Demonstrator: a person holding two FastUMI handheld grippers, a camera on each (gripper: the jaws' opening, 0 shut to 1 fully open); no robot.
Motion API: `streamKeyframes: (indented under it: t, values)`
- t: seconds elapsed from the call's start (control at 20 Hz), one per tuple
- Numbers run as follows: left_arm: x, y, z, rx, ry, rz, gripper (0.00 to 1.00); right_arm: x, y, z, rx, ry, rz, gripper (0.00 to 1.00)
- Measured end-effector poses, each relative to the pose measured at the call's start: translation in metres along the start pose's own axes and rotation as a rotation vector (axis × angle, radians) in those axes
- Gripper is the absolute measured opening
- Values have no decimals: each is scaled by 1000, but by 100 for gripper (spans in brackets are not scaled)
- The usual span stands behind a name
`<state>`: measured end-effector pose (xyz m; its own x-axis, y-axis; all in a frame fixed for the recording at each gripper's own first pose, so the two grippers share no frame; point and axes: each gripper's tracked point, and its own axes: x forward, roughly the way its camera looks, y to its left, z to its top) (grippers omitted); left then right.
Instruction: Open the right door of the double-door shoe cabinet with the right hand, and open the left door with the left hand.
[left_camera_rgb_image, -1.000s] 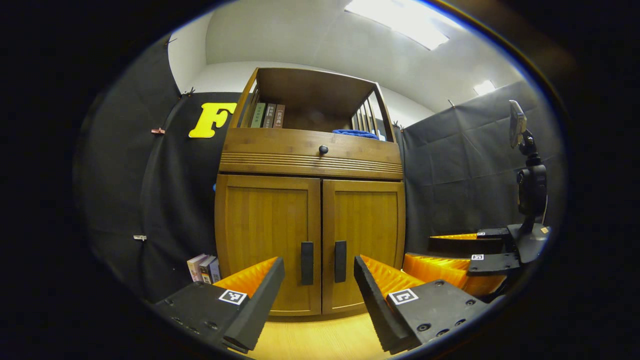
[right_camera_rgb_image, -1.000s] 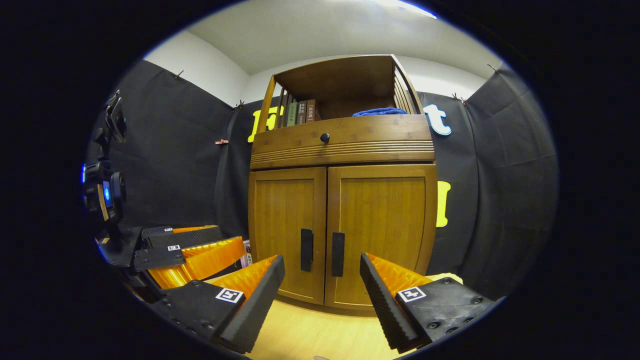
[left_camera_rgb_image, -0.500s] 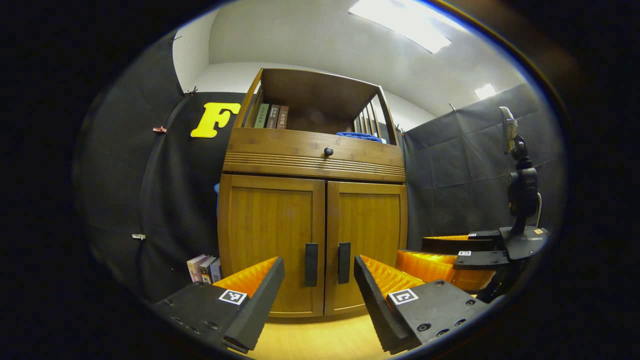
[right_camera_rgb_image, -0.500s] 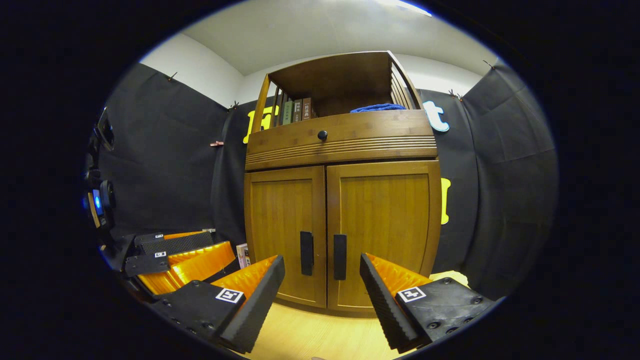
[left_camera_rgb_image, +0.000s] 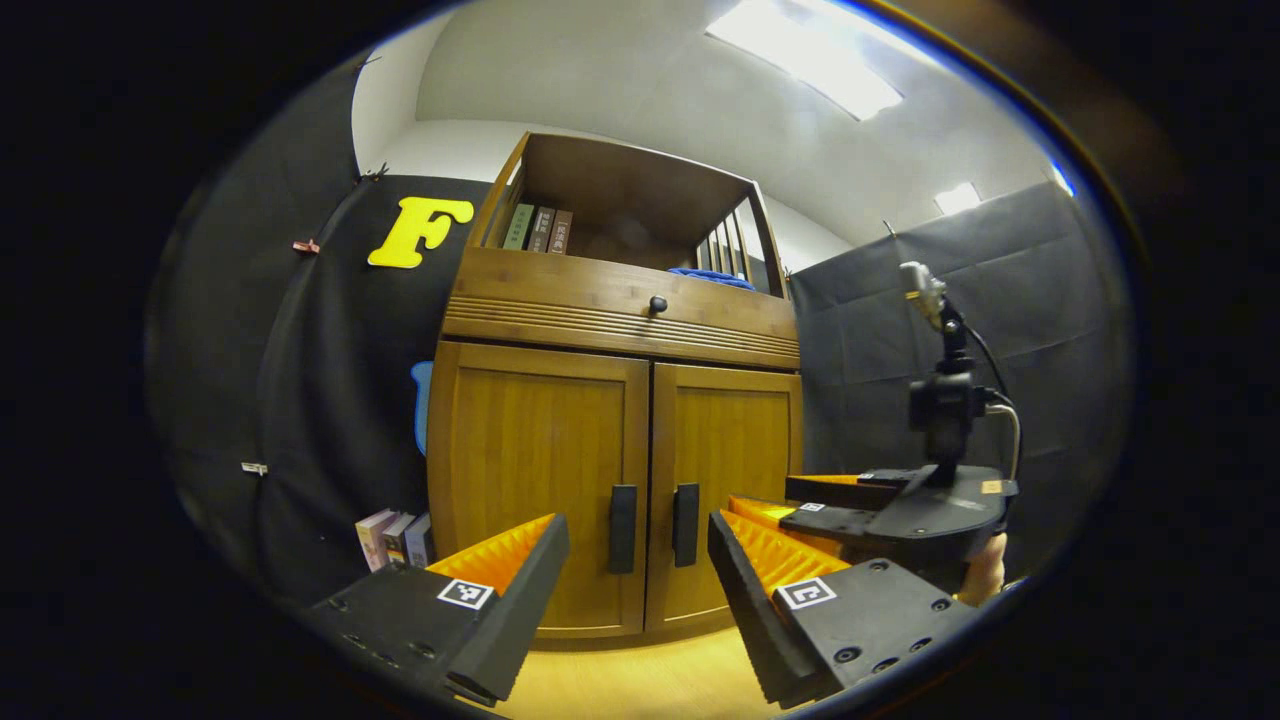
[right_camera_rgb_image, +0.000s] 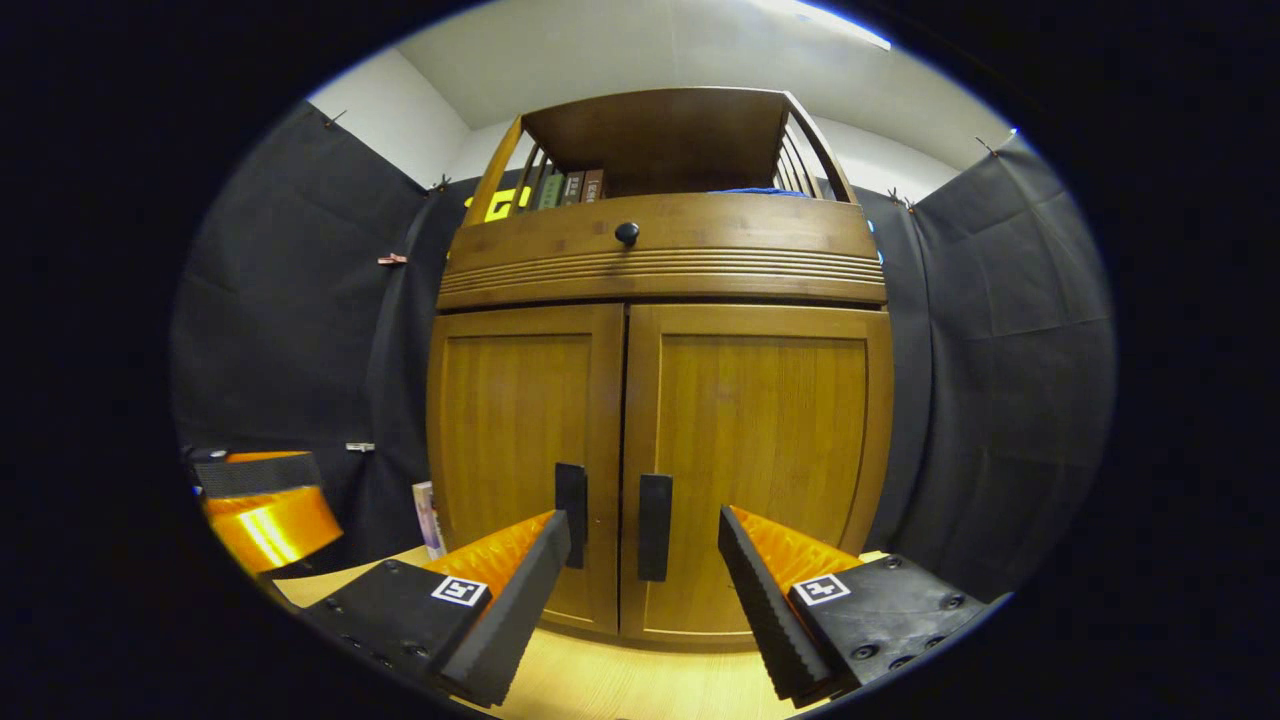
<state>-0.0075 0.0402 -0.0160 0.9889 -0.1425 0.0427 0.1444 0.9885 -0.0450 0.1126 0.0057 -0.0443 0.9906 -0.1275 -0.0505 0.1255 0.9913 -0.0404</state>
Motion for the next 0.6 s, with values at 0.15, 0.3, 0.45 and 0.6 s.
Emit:
streamKeyframes:
  t: [0.15,0.3,0.45,0.6]
  values:
    - [-2,5,-2,-16,-1,-22,88,27,1,-11,16,23,-11,95]
    - [-7,16,-2,-24,8,-22,87,52,1,-26,29,45,-26,94]
    - [-11,31,-1,-17,3,1,87,72,1,-35,28,49,-43,95]
    - [-15,46,-2,-10,-1,30,87,95,0,-44,20,74,-79,95]
